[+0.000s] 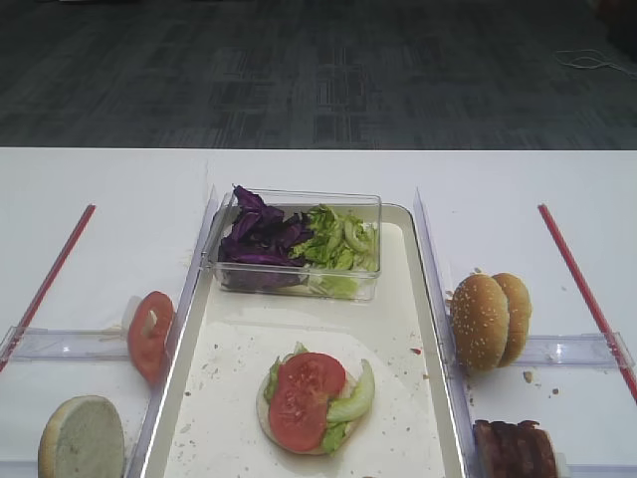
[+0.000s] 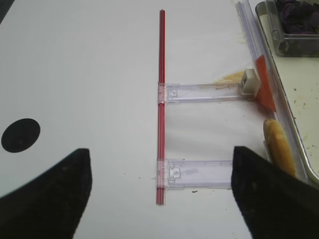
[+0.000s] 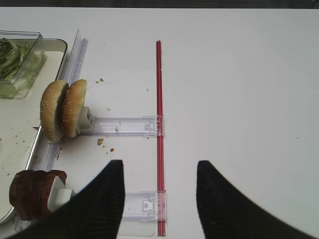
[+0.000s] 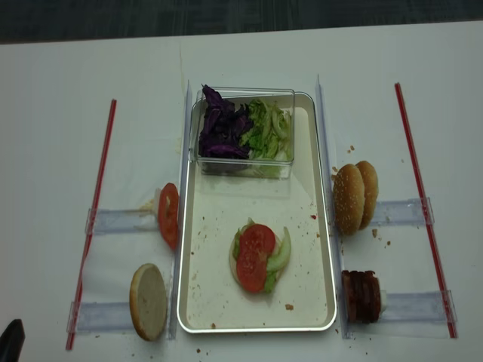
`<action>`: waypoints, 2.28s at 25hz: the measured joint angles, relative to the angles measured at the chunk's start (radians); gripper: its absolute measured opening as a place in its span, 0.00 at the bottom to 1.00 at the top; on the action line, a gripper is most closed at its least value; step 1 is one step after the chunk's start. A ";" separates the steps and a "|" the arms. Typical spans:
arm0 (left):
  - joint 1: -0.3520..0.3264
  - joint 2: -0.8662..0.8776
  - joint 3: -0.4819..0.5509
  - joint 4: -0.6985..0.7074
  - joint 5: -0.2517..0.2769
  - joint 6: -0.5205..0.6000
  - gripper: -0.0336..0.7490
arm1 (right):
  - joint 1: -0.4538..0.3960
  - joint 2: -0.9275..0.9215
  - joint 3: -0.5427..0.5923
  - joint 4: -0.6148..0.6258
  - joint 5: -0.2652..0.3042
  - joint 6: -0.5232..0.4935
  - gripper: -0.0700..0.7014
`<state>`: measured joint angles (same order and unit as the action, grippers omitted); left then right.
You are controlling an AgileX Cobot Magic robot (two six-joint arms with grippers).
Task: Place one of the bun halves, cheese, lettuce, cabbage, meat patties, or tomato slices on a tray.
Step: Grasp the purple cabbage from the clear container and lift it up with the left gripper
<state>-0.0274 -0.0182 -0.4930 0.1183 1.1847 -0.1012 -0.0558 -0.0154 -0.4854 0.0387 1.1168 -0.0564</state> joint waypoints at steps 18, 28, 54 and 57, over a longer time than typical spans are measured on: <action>0.000 0.002 0.000 0.002 0.000 0.000 0.76 | 0.000 0.000 0.000 0.000 0.000 0.000 0.58; 0.000 0.326 0.000 0.002 -0.002 0.000 0.76 | 0.000 0.000 0.000 0.000 0.000 0.000 0.58; 0.000 0.915 0.000 0.012 -0.039 0.003 0.76 | 0.000 0.000 0.000 0.000 0.000 -0.002 0.58; 0.000 0.915 0.000 0.012 -0.039 0.003 0.76 | 0.000 0.000 0.000 0.000 0.000 -0.002 0.58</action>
<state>-0.0274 0.8970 -0.4930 0.1303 1.1458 -0.0987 -0.0558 -0.0154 -0.4854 0.0387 1.1168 -0.0582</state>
